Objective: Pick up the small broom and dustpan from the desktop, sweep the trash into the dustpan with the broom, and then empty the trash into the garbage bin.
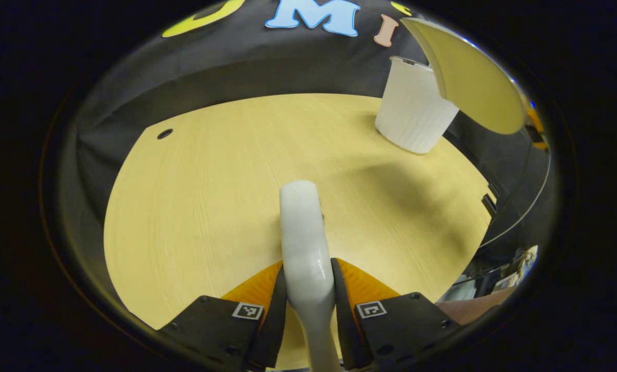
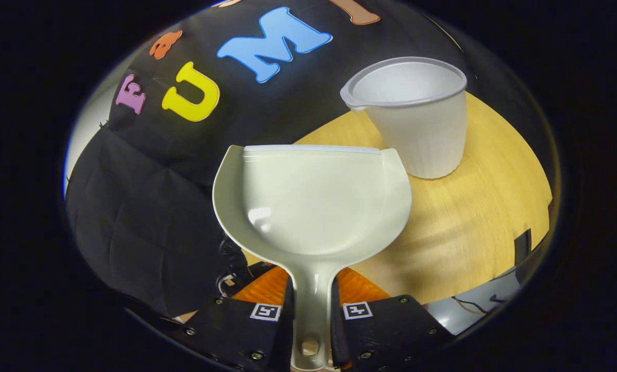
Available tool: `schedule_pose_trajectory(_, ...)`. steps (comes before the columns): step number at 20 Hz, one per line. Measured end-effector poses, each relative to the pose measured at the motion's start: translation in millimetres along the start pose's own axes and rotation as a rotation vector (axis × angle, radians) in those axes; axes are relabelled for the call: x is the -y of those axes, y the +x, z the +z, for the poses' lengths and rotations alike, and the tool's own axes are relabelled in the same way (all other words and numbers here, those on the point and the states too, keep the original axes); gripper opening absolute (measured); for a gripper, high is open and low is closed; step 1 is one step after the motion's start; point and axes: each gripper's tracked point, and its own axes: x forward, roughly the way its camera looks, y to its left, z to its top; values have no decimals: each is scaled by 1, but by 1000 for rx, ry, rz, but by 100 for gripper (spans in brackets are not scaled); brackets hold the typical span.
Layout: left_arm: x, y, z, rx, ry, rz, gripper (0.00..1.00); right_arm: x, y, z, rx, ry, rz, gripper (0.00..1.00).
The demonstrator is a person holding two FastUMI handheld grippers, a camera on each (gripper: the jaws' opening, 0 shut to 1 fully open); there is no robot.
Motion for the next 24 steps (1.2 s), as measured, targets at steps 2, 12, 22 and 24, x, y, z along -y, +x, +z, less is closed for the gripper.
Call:
schedule_pose_trajectory(2,-2,0,1,2,-8,5,51,11,3,-8,-25,-38,-46,29)
schedule_pose_trajectory(12,0,3,-3,-2,-53,34,51,79,30,-30,-75,-264,-318,29)
schedule_pose_trajectory(22,6,5,-6,-25,-88,76,51,107,68,-43,-94,-303,-437,29)
schedule_pose_trajectory(24,7,5,-8,-34,-86,95,51,112,75,-49,-106,-288,-453,29)
